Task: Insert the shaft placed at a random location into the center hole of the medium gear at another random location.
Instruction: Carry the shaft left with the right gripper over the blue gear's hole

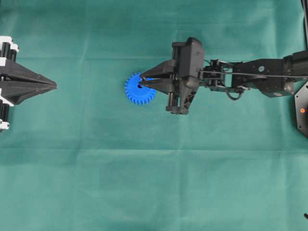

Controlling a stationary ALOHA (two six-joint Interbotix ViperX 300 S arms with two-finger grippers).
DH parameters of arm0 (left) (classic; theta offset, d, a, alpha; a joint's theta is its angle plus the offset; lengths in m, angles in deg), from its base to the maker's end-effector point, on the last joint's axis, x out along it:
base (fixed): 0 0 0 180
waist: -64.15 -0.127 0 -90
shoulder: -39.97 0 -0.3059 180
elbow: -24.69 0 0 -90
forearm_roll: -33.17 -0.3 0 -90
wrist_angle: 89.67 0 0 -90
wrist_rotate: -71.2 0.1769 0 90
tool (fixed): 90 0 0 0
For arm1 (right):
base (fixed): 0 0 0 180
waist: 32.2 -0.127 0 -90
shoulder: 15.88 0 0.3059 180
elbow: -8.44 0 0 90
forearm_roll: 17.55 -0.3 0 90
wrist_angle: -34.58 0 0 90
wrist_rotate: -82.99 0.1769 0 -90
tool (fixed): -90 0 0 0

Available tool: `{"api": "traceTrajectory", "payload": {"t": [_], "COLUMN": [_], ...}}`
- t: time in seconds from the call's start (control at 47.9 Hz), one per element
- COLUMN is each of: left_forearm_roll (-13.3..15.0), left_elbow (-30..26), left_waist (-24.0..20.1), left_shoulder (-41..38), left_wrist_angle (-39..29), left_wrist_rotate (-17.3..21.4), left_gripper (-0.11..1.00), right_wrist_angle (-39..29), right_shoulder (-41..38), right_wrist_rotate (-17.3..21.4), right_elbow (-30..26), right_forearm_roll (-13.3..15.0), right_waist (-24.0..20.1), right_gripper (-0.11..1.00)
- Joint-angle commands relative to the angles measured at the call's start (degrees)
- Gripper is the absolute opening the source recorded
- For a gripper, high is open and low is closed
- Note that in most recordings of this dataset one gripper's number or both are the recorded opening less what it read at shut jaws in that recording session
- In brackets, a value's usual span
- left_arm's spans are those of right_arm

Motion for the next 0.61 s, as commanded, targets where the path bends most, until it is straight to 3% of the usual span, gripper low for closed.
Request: {"api": "traceTrajectory", "payload": {"t": [0.0,0.584], "left_forearm_roll": [-0.1,-0.1], "left_elbow": [-1.0,-1.0], "left_waist": [-0.1,-0.1], "left_shoulder": [-0.5,-0.5], "left_wrist_angle": [0.4,0.1], "left_wrist_rotate": [-0.1,-0.2], "left_gripper": [0.0,0.0], "right_wrist_angle": [-0.3,-1.1], "right_shoulder": [0.1,-1.3], "right_wrist_rotate": [-0.7,-1.0], "right_elbow": [-2.5,-3.3], "right_forearm_roll": [0.0,0.1], "right_waist": [-0.2,-0.1], "right_gripper": [0.13,0.13]}}
